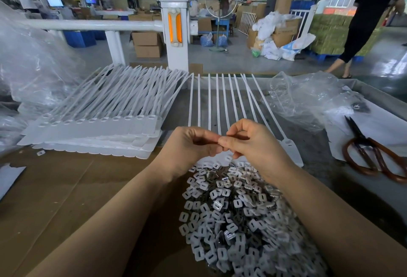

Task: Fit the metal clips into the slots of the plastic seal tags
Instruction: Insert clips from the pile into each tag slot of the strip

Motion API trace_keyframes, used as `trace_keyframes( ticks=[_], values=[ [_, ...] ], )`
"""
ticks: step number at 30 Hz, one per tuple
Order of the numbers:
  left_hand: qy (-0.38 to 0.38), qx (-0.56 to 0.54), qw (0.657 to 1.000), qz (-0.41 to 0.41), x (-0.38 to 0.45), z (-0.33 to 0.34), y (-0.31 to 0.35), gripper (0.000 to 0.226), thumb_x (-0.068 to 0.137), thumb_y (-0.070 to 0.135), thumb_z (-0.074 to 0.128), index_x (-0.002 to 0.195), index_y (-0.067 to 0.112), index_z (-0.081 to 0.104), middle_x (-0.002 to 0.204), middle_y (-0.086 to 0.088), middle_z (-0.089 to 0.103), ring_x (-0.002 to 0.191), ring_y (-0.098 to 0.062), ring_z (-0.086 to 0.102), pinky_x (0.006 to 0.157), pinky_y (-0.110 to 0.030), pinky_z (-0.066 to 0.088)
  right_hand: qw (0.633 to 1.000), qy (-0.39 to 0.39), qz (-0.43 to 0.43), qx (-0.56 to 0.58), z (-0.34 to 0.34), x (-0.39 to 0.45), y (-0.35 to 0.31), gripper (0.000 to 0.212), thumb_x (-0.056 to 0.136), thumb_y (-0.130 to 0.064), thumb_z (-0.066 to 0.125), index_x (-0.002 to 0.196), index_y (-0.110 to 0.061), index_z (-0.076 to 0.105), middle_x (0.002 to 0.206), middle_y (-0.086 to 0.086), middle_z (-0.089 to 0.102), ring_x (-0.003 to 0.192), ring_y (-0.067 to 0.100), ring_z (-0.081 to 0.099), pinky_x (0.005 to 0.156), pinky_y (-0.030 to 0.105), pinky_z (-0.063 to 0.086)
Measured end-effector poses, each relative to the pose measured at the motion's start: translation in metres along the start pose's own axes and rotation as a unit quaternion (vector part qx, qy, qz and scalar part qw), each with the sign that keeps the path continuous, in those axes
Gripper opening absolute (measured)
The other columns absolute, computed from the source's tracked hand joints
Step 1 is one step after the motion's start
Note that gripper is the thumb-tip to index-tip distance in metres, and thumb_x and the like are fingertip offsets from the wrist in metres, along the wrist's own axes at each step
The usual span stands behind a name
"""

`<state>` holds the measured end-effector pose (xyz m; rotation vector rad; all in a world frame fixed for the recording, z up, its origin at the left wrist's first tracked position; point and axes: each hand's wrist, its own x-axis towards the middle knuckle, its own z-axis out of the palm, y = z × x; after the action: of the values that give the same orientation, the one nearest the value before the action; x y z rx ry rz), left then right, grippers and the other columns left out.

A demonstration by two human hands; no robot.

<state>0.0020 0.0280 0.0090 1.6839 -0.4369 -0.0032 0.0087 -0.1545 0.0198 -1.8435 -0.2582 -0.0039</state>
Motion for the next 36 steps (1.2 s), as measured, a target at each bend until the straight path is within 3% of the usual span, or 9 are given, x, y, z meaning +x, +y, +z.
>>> trace_keyframes(
  ticks=[5,8,12,16,21,24,28,31,36],
  values=[
    [0.023,0.018,1.000,-0.009,0.000,-0.001,0.001,0.012,0.079,0.003,0.077,0.083,0.014,0.076,0.083,-0.004,0.076,0.077,-0.013,0.071,0.071,-0.016,0.053,1.000,0.002,-0.005,-0.019,0.001,0.000,0.001,0.011,0.090,-0.028,0.070,0.092,-0.020,0.064,0.077,-0.008,0.073,0.063,0.002,0.063,0.062,0.019,0.054],
    [0.094,0.060,0.993,-0.041,0.005,-0.004,-0.001,0.007,0.084,0.013,0.076,0.080,0.018,0.076,0.076,-0.002,0.074,0.067,-0.008,0.066,0.062,-0.014,0.048,0.989,-0.011,-0.011,-0.150,-0.001,0.001,0.003,0.005,0.096,-0.029,0.061,0.095,-0.030,0.066,0.085,-0.013,0.071,0.072,-0.006,0.063,0.062,0.015,0.051],
    [0.136,0.131,0.979,-0.080,0.013,-0.009,-0.004,0.011,0.086,0.020,0.074,0.079,0.028,0.074,0.073,0.006,0.074,0.066,-0.005,0.066,0.065,-0.022,0.047,0.960,-0.085,0.012,-0.267,0.000,-0.002,0.009,0.016,0.095,-0.026,0.063,0.105,-0.037,0.067,0.096,-0.018,0.061,0.045,-0.010,0.051,0.043,0.009,0.034],
    [0.088,0.189,0.972,-0.112,0.020,-0.008,-0.001,0.008,0.081,0.023,0.079,0.076,0.029,0.076,0.069,0.009,0.072,0.062,-0.002,0.062,0.064,-0.022,0.047,0.964,-0.040,-0.011,-0.264,0.003,-0.001,0.009,0.020,0.095,-0.031,0.063,0.115,-0.032,0.064,0.099,-0.014,0.065,0.067,-0.009,0.058,0.057,0.013,0.040],
    [0.015,0.215,0.972,-0.096,0.023,0.001,0.007,0.004,0.078,0.020,0.082,0.079,0.023,0.079,0.075,0.007,0.074,0.070,-0.007,0.066,0.070,-0.021,0.054,0.977,0.009,-0.014,-0.211,0.003,0.002,0.007,0.008,0.097,-0.026,0.061,0.102,-0.027,0.067,0.082,-0.011,0.066,0.059,-0.003,0.059,0.054,0.015,0.040],
    [-0.003,0.228,0.968,-0.101,0.024,0.002,0.009,0.003,0.079,0.020,0.081,0.081,0.021,0.079,0.067,0.012,0.072,0.061,0.002,0.062,0.060,-0.011,0.049,0.978,0.013,-0.019,-0.209,0.003,0.001,0.006,0.007,0.096,-0.022,0.062,0.092,-0.026,0.066,0.067,-0.012,0.061,0.049,-0.007,0.054,0.050,0.014,0.036],
    [-0.011,0.240,0.965,-0.103,0.028,-0.001,0.013,0.002,0.083,0.021,0.077,0.082,0.020,0.077,0.067,0.008,0.072,0.059,0.002,0.060,0.058,-0.012,0.045,0.973,0.026,-0.011,-0.229,0.004,0.001,0.006,0.006,0.096,-0.023,0.060,0.093,-0.025,0.065,0.086,-0.011,0.068,0.073,0.000,0.063,0.062,0.021,0.048],
    [-0.024,0.249,0.962,-0.107,0.034,-0.003,0.018,0.004,0.084,0.020,0.075,0.080,0.017,0.076,0.072,0.001,0.073,0.061,-0.002,0.061,0.059,-0.013,0.045,0.974,0.026,-0.011,-0.223,0.004,0.001,0.006,0.006,0.096,-0.022,0.061,0.093,-0.024,0.066,0.092,-0.010,0.069,0.085,0.004,0.064,0.071,0.016,0.045],
    [-0.026,0.220,0.966,-0.136,0.043,-0.007,0.017,0.006,0.080,0.019,0.077,0.079,0.014,0.076,0.061,0.009,0.067,0.053,0.004,0.057,0.051,-0.009,0.043,0.974,0.040,-0.005,-0.223,0.005,0.001,0.006,0.008,0.097,-0.024,0.060,0.098,-0.023,0.068,0.084,-0.009,0.068,0.071,0.006,0.064,0.060,0.018,0.048]
  ],
)
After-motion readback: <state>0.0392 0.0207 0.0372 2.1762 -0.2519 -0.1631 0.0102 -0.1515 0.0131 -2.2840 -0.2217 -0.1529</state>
